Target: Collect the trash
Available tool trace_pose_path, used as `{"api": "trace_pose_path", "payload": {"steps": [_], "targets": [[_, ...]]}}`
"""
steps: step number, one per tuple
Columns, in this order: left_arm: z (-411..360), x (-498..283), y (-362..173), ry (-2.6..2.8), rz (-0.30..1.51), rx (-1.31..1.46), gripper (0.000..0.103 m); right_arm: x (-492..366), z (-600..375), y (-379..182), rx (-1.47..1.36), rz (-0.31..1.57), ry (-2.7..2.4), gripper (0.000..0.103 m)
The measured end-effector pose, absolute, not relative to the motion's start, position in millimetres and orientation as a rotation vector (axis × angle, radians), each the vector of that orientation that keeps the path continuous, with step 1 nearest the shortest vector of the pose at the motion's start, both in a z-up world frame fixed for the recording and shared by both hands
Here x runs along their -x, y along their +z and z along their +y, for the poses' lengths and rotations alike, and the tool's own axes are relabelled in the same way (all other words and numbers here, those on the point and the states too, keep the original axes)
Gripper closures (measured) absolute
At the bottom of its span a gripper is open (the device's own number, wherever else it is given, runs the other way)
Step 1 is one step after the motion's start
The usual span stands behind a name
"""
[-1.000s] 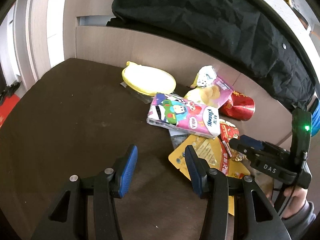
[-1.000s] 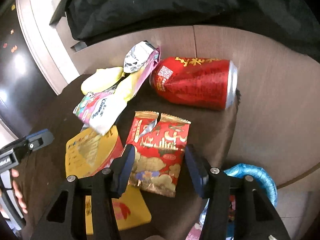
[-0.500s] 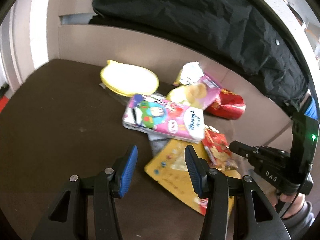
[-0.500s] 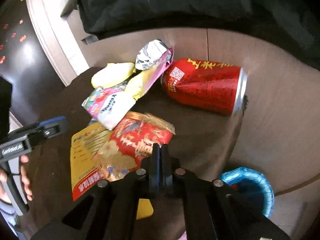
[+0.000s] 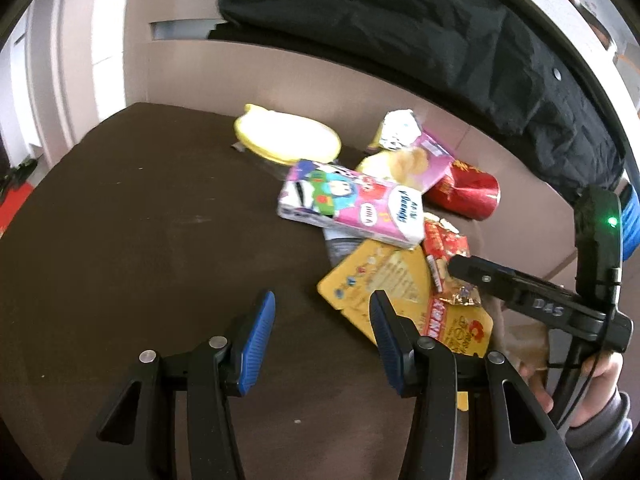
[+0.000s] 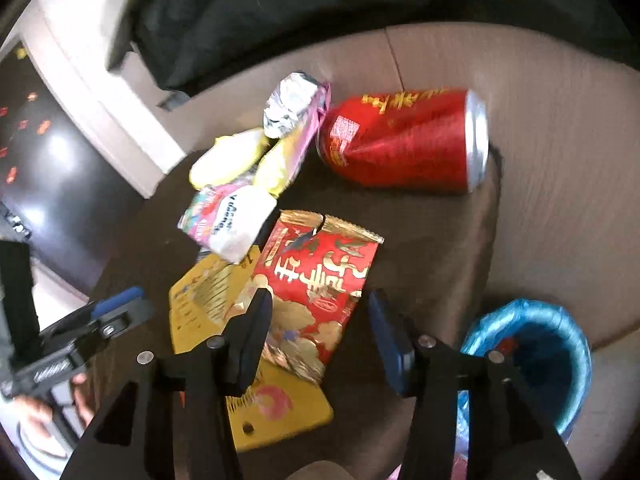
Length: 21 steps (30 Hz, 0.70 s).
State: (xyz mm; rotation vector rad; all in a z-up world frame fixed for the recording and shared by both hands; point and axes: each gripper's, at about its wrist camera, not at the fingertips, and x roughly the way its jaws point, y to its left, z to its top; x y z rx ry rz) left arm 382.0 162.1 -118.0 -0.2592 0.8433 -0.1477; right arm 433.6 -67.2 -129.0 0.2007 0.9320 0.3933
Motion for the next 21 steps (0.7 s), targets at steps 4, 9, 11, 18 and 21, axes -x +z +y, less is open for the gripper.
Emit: {"api": "trace_pose_path", "payload": {"steps": [4,9,11,18,21], "targets": [[173,-379,-122,-0.122,0.849,0.261,0.053,-443,-33,-128,-0.079,0.946,0.303,0.047],[177,-372,-127,-0.126,0.861,0.289,0.053,-455,-20,-129,-0.024,0.929,0.302,0.08],[173,-369,-129,-0.147,0.87,0.304,0.053,-456,-24,-130,-0.005,0.93,0.287,0.097],[129,-360,-129,-0.224,0.895,0.296,0.053,-425,-61,-105,-0.086,0.839,0.351,0.102],[115,-356,-125,-0.249,0.907,0.321,0.053,-406,-82,-90,-0.095,0.8,0.339,0.102]]}}
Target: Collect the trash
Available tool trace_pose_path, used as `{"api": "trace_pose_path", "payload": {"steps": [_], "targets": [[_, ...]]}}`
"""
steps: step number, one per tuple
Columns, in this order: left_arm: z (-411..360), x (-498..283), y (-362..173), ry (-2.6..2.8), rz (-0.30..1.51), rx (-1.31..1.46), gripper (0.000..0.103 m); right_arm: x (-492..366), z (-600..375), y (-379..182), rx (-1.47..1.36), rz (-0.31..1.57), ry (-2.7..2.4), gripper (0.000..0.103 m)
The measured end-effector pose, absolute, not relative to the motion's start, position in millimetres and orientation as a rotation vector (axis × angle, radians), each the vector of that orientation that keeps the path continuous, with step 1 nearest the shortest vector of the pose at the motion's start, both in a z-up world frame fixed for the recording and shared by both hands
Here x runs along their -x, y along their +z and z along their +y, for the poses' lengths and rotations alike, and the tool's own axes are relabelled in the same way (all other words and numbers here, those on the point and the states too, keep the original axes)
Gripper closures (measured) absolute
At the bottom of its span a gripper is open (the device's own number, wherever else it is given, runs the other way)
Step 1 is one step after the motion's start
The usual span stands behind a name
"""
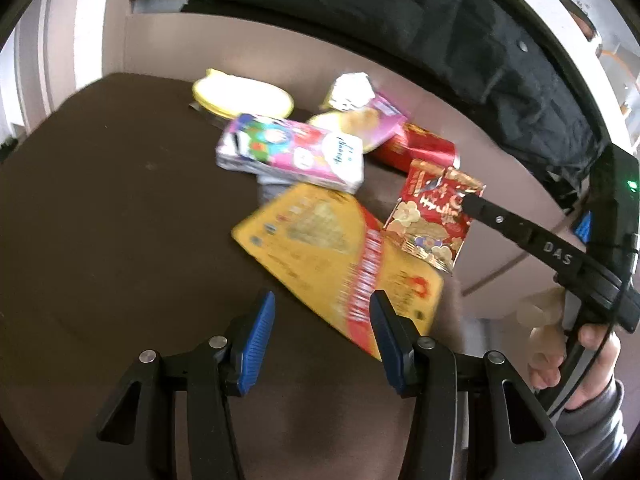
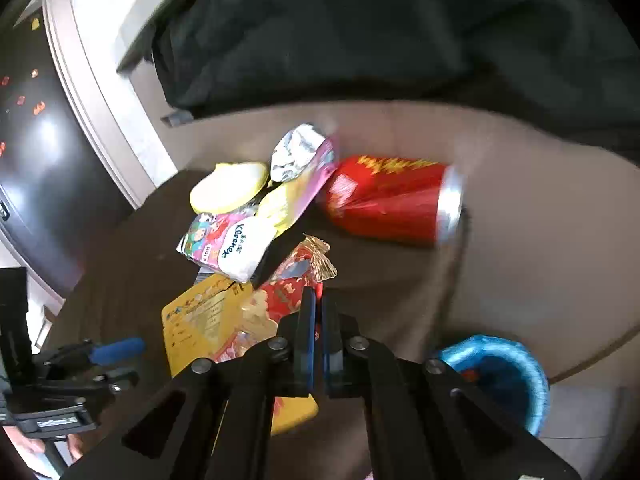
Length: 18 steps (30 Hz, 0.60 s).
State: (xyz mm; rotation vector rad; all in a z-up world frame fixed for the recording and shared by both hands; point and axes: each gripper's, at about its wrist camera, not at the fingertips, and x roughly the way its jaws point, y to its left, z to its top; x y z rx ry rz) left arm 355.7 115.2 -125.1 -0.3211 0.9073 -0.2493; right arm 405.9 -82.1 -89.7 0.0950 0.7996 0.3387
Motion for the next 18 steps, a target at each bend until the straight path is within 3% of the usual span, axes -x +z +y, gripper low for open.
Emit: {"api": "trace_pose_path", "payload": {"steps": [11,18], "targets": [[76,-317,-127,-0.251,0.995,0.487,0.053,-344,-143,-63,-0.089,0.714,0.309,0.101],[75,-347,-138,-0.211,1.012,0.692,0.054,-321,-159,-55,-0.099,0.673,0.309,0.101]]}}
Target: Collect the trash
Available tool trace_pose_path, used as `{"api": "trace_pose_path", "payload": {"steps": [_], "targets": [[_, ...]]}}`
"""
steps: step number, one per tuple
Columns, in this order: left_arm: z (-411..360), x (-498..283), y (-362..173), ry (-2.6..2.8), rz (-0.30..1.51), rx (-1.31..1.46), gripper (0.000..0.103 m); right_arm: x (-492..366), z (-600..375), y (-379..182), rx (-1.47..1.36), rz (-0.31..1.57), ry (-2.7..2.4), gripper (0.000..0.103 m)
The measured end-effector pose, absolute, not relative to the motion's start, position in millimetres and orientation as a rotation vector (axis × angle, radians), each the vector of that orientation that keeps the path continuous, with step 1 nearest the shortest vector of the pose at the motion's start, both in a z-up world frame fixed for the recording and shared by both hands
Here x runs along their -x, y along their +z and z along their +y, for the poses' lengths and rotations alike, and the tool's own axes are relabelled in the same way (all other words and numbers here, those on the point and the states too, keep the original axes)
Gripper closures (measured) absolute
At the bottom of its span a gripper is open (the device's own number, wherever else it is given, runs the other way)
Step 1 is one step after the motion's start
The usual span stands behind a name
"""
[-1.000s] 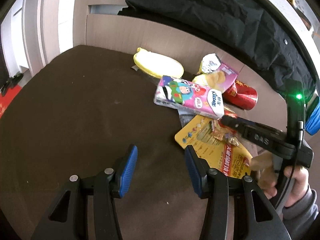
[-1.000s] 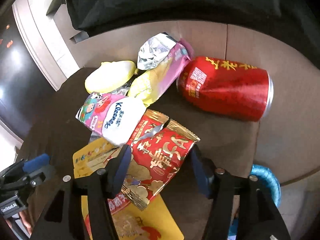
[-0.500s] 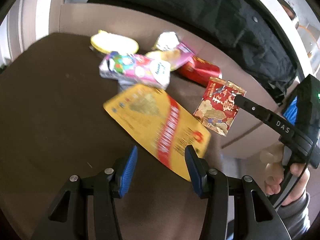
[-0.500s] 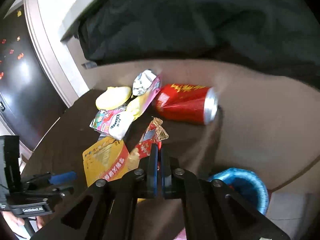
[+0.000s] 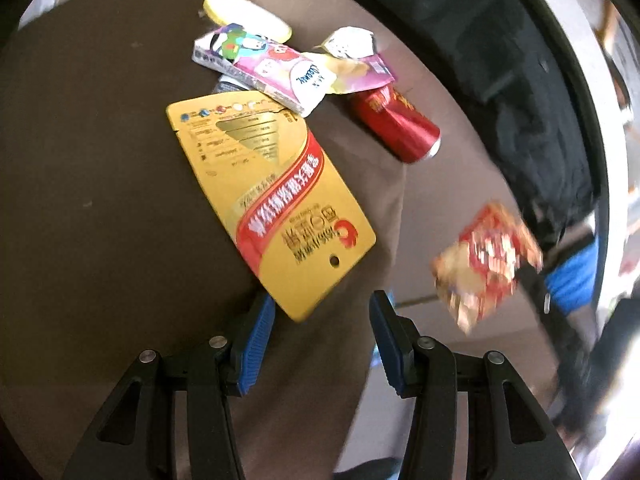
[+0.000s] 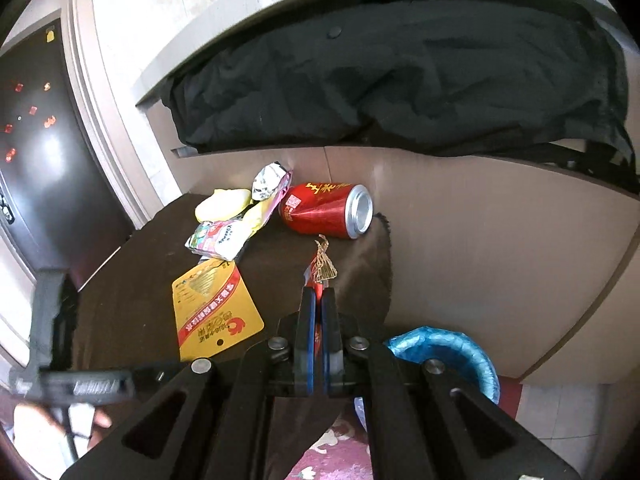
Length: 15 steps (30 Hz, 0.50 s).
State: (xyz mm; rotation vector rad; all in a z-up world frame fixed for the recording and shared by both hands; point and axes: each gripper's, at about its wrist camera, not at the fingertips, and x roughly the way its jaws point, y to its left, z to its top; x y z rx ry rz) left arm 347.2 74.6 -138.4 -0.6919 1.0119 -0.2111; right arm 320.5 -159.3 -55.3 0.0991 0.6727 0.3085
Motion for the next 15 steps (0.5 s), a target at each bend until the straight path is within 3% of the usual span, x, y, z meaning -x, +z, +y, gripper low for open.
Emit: {"api": "trace_pose_path", "payload": {"steps": [1,3,4,5,9,15], "targets": [[74,-354,-139,-0.21,1.0,0.705,0.055,-318,-161,-55,-0.098,0.668,0.305,0.101],[73,-368,-143,-0.197,1.009,0.719,0.071,-314,-164,-53,-0.092,0.659,0.291,0.101],[74,-373,-144,-0.174,1.013,0.713,0.09,-312,-167,-52,-0.092,0.655,0.283,0.101],[75,-379,-146,-0.16,1.019,0.707,0.094,-310,-170,-53,-0.093,0.654,0.275,0.101],[78,-384,-135,-0.173,0.959,0.653,0.101,-306,-182,-54,-0.089,0.661,0.248,0.101],[77,-379,-89,-0.21,0.853,0.499,0.102,-304,-191,-52,-0.094,0.66,0.233,0.101]]}}
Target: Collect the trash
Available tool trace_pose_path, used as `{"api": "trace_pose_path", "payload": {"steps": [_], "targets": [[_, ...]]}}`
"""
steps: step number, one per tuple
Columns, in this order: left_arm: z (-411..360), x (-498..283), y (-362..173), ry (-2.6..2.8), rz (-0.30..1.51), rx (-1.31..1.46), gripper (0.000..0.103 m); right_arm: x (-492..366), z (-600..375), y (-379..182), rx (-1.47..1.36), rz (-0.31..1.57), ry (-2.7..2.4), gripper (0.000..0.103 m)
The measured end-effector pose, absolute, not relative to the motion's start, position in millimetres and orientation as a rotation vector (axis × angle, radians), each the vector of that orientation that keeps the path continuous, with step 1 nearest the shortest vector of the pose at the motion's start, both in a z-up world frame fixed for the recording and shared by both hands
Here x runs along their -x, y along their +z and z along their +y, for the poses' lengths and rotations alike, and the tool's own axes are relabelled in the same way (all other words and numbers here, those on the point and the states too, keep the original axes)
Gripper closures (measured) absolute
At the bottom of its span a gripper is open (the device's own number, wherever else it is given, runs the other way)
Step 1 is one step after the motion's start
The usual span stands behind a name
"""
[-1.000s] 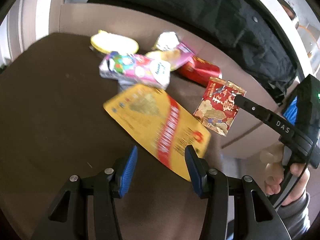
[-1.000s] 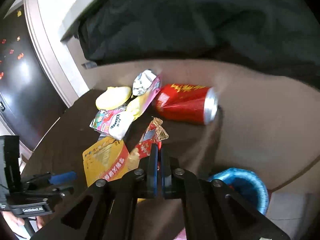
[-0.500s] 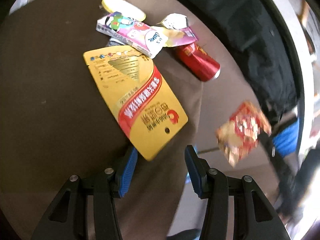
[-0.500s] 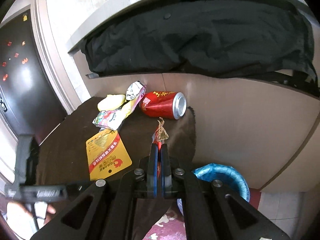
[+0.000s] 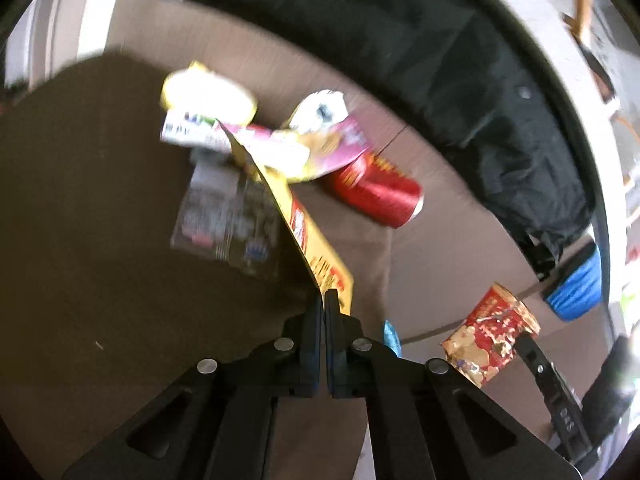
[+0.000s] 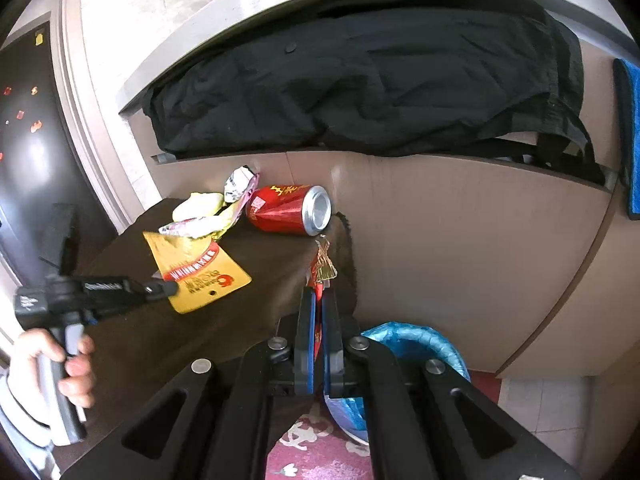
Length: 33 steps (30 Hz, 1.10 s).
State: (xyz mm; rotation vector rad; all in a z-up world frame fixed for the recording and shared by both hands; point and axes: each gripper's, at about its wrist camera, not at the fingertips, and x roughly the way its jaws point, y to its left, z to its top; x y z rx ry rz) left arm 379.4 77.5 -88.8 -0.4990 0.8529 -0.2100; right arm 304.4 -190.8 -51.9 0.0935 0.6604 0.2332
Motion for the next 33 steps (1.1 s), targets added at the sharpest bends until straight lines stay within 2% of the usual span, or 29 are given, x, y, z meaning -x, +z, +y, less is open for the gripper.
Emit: {"api": "trace_pose_path", "payload": {"steps": [9,13,17,23,30,33], "targets": [[28,-335,-27,-0.328,0.708,0.25,0.103,-290,-204,-37,-0.103,0.618,0.206,0.101],[-13,-337,-26,-0.398,0.727,0.217,0.103,-281,-224,-27,-0.111,0.596,0.169,0.101],[-59,-351,-56,-0.435,0.819,0.198,0.103,-274,-251,-30,-0.114,0.601,0.122,0.101],[-109,-383,-119,-0.439,0.979,0.136,0.103,-286,-287,-72,-0.153,0.696,0.078,0.101],[-125,-411,-161,-0.428,1.068,0.128,0.103,-319,-301,-139,-0.177,0.835,0.07,0.101],[-124,-421,-168,-0.446,1.092,0.149,0.1,-332,-302,-157,-0.208,0.868,0.091,0.096]]}}
